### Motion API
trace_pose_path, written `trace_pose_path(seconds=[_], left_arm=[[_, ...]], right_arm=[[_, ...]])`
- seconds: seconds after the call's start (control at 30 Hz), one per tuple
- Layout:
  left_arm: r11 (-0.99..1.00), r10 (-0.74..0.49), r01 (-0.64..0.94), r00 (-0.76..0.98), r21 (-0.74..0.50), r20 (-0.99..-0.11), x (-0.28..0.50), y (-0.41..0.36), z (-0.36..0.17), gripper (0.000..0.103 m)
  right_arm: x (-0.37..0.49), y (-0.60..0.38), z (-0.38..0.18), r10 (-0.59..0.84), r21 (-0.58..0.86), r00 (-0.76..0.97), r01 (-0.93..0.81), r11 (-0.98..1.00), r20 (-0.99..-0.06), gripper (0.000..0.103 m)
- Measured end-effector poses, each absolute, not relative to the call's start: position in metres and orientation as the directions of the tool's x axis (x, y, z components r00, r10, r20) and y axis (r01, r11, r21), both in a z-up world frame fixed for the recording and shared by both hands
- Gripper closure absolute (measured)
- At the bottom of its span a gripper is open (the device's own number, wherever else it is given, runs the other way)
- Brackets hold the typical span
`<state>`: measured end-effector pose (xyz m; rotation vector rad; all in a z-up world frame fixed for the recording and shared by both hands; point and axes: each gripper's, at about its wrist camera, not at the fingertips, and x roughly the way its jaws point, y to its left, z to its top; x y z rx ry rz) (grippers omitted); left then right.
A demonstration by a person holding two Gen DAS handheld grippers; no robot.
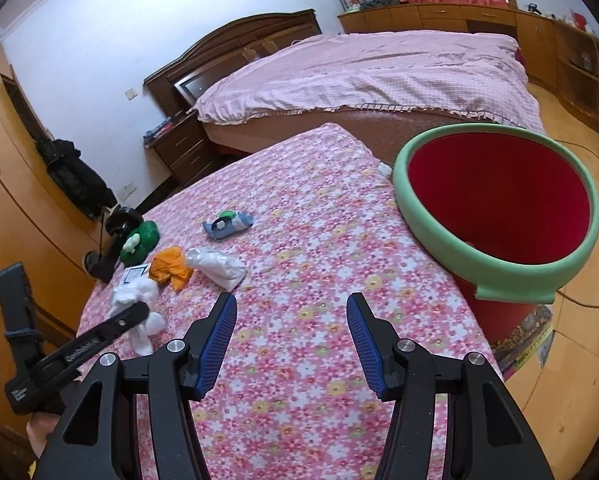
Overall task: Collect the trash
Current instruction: 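Grasp the white sock with the left gripper and lift it, then grasp the clear plastic bag with the right gripper while the left gripper holds the sock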
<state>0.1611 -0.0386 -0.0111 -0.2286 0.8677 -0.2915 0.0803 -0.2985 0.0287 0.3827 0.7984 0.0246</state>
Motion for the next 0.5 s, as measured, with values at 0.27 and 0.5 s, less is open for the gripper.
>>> trace_pose_path(seconds=[0.27, 0.5], left_arm=[[0.961, -0.254, 0.092, 0.677, -0.262, -0.691, 0.168, -0.009, 0.007, 0.074], [0.964, -0.215, 0.037, 0.694, -0.264, -0.687, 0.175, 0.011, -0.001, 0.074]], right_arm=[[0.105, -0.268, 0.037, 0.222, 0.323, 0.672, 0.026, 0.946, -0.706, 0.044], [0.142, -0.250, 0.017, 0.269, 0.332, 0.618, -0.014, 0.943, -0.739, 0.044]])
